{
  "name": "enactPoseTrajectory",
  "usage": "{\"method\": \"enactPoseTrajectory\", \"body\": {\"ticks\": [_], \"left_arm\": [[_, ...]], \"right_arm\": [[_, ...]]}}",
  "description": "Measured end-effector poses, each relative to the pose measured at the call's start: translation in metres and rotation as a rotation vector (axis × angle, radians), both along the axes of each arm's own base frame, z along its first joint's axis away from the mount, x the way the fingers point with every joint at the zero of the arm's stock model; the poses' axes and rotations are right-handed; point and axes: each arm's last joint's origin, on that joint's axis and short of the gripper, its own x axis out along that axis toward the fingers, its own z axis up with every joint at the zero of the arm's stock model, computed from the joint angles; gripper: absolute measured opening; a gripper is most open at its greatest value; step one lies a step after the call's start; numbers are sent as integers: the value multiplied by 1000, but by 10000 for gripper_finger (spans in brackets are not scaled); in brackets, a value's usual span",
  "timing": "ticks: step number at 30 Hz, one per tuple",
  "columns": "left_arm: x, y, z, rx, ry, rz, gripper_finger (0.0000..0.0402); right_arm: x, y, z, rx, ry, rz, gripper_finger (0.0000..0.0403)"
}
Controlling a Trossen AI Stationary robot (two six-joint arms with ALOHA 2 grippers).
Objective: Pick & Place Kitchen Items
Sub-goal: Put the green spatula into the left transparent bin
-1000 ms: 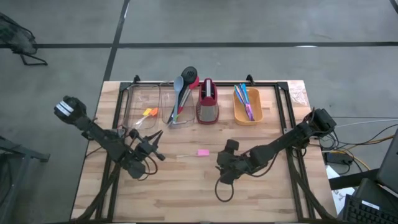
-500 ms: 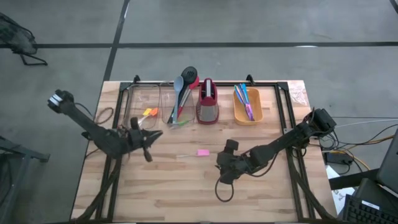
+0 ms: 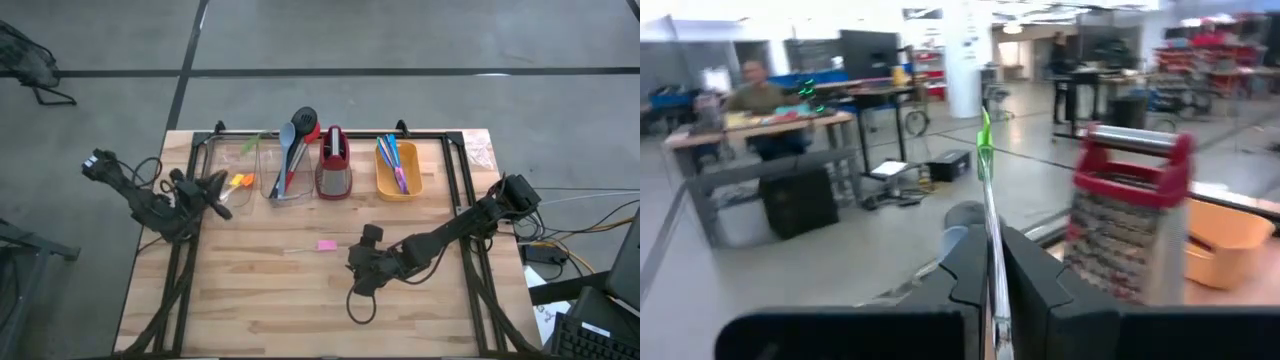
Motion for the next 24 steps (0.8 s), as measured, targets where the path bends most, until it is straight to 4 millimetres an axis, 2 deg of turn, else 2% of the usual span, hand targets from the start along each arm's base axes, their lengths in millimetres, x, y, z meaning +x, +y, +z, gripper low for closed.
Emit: {"method": "enactPoseTrajectory", "body": {"ticks": [4, 10, 20, 24], "left_arm": [[-2, 3, -13, 5, 2, 37, 21], [0, 3, -46, 36, 51, 36, 21], [-7, 8, -111, 19, 26, 39, 21], [-10, 10, -128, -19, -33, 47, 21]], "right_arm": [[0, 0, 0, 1, -1, 0, 239], [0, 0, 0, 1, -2, 0, 257], [0, 0, 0, 3, -5, 1, 278], [1, 0, 0, 4, -6, 1, 284]]}}
